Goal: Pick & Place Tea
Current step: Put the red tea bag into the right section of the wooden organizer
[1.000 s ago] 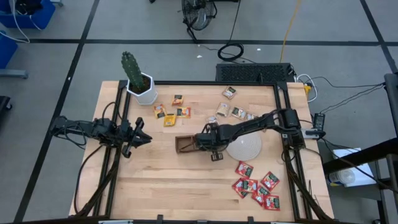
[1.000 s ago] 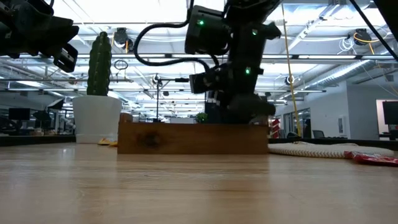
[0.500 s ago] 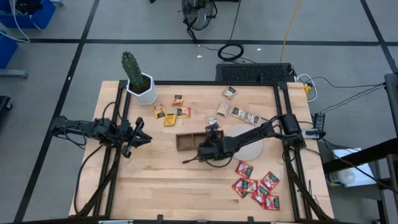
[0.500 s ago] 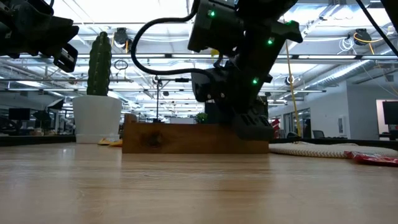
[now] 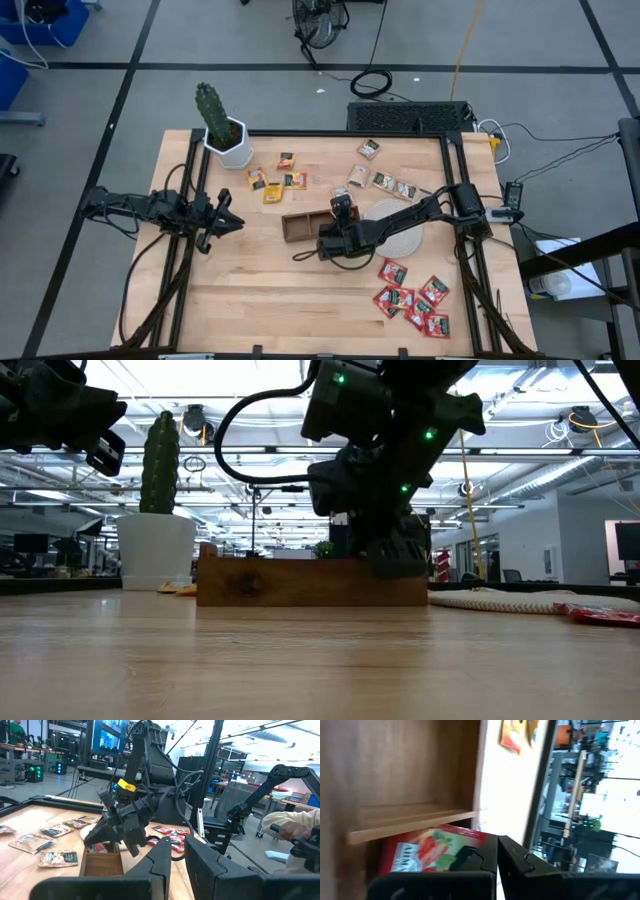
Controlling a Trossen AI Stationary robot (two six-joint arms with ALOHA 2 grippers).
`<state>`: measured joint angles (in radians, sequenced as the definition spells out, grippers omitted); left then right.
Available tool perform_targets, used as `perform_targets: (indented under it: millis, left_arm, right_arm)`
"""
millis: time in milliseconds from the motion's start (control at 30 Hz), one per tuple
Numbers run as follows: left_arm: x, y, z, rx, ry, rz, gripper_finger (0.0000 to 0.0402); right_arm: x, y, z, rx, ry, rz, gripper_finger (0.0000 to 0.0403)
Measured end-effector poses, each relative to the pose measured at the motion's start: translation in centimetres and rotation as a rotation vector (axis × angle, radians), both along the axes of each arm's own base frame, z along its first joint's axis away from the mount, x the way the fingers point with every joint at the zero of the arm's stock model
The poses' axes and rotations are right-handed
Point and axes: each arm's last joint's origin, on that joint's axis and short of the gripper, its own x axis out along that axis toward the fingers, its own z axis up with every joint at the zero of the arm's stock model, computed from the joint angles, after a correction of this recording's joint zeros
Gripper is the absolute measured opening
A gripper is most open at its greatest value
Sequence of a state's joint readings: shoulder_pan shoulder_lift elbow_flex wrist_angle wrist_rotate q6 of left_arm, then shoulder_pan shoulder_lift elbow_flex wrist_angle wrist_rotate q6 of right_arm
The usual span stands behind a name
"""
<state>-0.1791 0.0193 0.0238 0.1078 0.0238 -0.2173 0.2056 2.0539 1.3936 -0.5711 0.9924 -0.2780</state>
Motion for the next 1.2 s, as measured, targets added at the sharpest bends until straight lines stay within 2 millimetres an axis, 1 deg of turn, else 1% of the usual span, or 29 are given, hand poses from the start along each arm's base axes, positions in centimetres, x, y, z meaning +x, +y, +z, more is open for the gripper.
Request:
perform_targets:
  millis: [133,200,267,367,433,533,600,667,767,867,1000,1067,1200]
  left_arm:
    - [0.0,0.0,0.0,0.000,0.000,0.000,0.0058]
    - [0.0,0.0,0.0,0.000,0.000,0.000,0.0058]
    - [0.0,0.0,0.0,0.000,0.000,0.000,0.0058]
    - [0.0,0.0,0.0,0.000,0.000,0.000,0.0058]
    - [0.0,0.0,0.0,0.000,0.001,0.000,0.0058]
    - [0.0,0.0,0.0,0.000,0.000,0.000,0.0058]
    - [0.0,0.0,0.0,0.000,0.000,0.000,0.0058]
    - [0.0,0.0,0.0,0.000,0.000,0.000,0.0058]
    - [0.0,0.0,0.0,0.000,0.000,0.000,0.0058]
    - [0.0,0.0,0.0,0.000,0.000,0.000,0.0058]
    - [0.0,0.0,0.0,0.000,0.001,0.000,0.0058]
    - [0.0,0.0,0.0,0.000,0.000,0.000,0.0058]
    - [0.0,0.0,0.0,0.000,0.001,0.000,0.0058]
  right_arm:
    - [0.0,0.2,0.1,-0.012,0.014,0.016,0.0000]
    - [-0.1,0.4,0.4,-0.050,0.016,0.022,0.0000]
    - [-0.2,0.4,1.2,-0.076,0.001,0.024,0.0000]
    - [-0.6,0.5,3.3,-0.063,-0.048,0.028,0.0000]
    - [-1.1,0.7,4.8,0.048,-0.062,0.063,0.0000]
    - [-1.9,0.2,7.1,0.353,-0.092,0.107,0.0000]
    - [-2.5,-0.7,8.1,0.576,-0.093,0.109,0.0000]
    - [-2.8,-2.0,8.7,0.706,-0.098,0.069,0.0000]
    - [-3.4,-3.6,8.4,0.727,-0.059,-0.016,0.0000]
    - [-3.3,-4.3,6.8,0.792,-0.016,-0.042,0.0000]
    - [-3.3,-4.0,4.5,0.816,0.057,-0.059,0.0000]
    - [-3.0,-3.7,3.9,0.815,0.066,-0.054,0.0000]
    - [-2.6,-3.5,3.4,0.815,0.061,-0.043,0.0000]
